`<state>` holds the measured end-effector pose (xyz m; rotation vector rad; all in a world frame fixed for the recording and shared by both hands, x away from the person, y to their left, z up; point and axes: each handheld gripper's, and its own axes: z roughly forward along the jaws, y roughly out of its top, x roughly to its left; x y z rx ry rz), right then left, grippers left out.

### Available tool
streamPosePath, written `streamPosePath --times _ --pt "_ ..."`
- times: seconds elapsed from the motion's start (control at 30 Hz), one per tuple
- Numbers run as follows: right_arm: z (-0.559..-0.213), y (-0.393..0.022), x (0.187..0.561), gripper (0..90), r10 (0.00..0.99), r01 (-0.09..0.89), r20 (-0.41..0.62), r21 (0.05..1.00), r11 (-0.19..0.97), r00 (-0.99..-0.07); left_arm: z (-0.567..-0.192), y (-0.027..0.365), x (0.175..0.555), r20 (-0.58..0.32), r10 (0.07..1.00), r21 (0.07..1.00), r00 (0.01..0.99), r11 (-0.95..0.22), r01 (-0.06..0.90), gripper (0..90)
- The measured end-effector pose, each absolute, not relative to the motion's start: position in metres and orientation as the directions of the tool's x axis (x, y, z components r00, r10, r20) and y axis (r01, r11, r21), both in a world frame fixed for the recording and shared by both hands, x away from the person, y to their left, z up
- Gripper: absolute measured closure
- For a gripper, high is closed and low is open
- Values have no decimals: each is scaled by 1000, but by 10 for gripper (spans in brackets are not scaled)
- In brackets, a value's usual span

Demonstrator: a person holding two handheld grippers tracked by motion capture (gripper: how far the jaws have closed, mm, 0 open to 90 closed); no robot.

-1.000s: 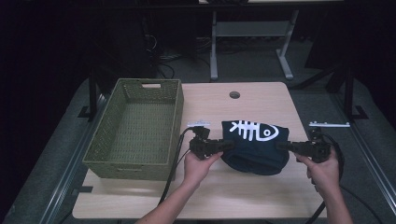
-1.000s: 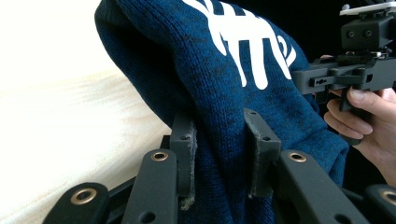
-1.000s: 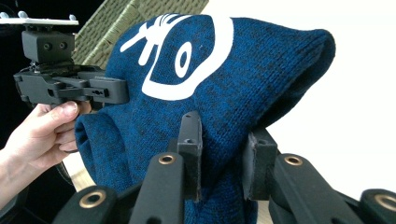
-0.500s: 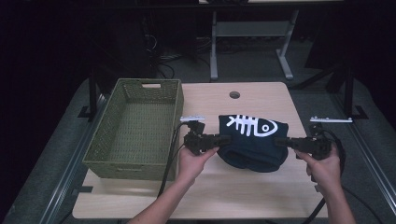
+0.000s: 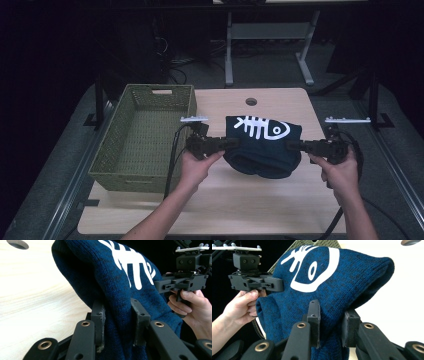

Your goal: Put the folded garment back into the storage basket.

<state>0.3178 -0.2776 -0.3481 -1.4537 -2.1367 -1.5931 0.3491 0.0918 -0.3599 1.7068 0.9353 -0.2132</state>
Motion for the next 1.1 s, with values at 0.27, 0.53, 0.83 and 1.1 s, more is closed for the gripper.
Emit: streamPosePath --times 0.27,0.53,0.83,1.1 --pt "-339 -263 322 729 608 725 573 689 6 -550 -352 108 350 -579 477 734 661 -49 677 693" --pt "-333 -247 328 728 592 722 579 692 8 -561 -344 125 350 -575 485 740 659 -37 672 693" --pt "-325 -229 335 728 586 712 565 702 29 -581 -337 144 351 -562 499 747 660 -37 664 692" --pt "-317 -208 343 728 564 700 562 713 41 -606 -329 166 351 -564 518 746 643 -14 666 692"
